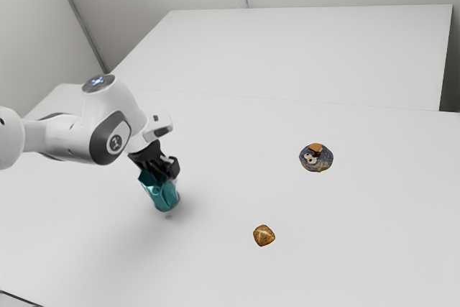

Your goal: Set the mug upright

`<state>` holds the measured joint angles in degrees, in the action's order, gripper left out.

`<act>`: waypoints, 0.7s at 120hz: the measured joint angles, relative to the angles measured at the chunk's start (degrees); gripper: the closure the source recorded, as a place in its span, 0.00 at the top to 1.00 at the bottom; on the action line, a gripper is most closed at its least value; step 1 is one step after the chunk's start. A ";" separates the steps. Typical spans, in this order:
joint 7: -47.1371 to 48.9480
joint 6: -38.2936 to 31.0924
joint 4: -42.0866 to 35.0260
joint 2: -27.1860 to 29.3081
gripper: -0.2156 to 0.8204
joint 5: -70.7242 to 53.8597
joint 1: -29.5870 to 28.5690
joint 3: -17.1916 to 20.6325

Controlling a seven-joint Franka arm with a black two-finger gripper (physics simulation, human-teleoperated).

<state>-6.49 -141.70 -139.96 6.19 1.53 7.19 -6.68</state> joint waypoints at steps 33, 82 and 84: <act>0.41 0.75 0.79 2.08 0.47 0.49 0.01 0.01; -1.67 21.38 33.60 -6.68 0.69 0.69 0.06 -1.09; -2.03 23.02 36.10 -7.27 0.70 0.69 0.15 -1.26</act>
<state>-8.52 -118.69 -103.86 -1.07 2.22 7.34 -7.94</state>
